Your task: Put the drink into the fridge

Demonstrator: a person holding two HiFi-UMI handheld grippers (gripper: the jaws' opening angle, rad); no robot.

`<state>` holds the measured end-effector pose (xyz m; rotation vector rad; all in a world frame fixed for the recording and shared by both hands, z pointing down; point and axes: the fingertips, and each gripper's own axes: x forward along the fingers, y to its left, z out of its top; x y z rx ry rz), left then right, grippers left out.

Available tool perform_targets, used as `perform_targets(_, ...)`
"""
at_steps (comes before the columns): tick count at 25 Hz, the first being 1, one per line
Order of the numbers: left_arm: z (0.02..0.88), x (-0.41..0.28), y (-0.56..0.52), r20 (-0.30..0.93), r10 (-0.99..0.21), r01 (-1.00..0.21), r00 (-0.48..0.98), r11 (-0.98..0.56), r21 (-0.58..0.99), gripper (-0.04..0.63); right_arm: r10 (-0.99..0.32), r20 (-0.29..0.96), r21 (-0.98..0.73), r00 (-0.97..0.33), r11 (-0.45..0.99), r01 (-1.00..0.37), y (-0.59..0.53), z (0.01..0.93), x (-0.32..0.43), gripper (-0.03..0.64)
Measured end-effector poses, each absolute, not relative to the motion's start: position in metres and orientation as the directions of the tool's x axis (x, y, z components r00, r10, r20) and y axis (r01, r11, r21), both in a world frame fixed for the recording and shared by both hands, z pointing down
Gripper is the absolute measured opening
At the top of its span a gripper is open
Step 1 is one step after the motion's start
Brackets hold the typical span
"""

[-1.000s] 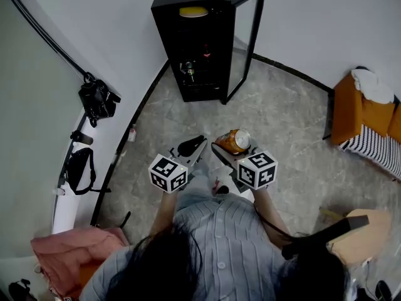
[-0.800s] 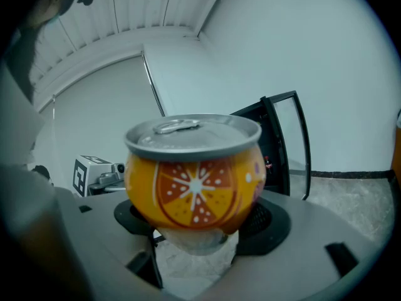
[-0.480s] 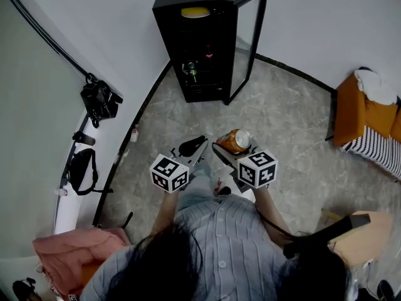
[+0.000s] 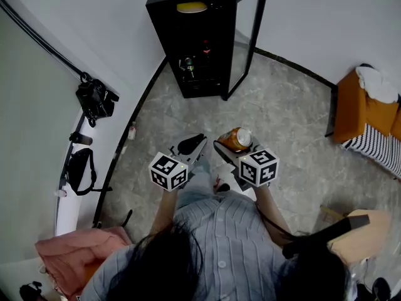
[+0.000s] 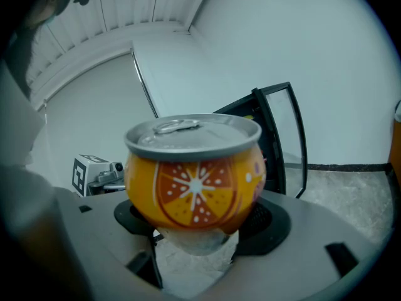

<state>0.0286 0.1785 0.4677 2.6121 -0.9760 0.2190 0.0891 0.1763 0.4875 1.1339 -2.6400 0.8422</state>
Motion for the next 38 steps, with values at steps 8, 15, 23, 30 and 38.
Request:
perform_targets(8, 0.472, 0.019, 0.138, 0.271, -0.596, -0.654, 0.756, -0.705, 0.273, 0.051, -0.631, 0.346, -0.453, -0.695, 0.536, -0.712, 0.133, 0.49, 0.084, 0.327)
perform_targets(15, 0.464, 0.0, 0.076, 0.27, -0.588, -0.646, 0.763, -0.716, 0.264, 0.051, -0.638, 0.352, -0.459, -0.685, 0.521, -0.72, 0.078, 0.489, 0.066, 0.327)
perform_targets(23, 0.461, -0.031, 0.017, 0.271, -0.567, -0.627, 0.778, -0.731, 0.27, 0.051, -0.647, 0.367, -0.465, -0.669, 0.495, -0.734, 0.016, 0.488, 0.036, 0.327)
perform_targets(30, 0.462, -0.064, -0.037, 0.253, -0.57, -0.623, 0.782, -0.724, 0.295, 0.051, -0.65, 0.385, -0.47, -0.655, 0.473, -0.745, -0.031, 0.49, 0.005, 0.327)
perform_targets(38, 0.473, -0.088, -0.078, 0.24, -0.551, -0.601, 0.799, -0.729, 0.328, 0.051, -0.668, 0.396, -0.481, -0.63, 0.433, -0.762, -0.074, 0.496, -0.018, 0.327)
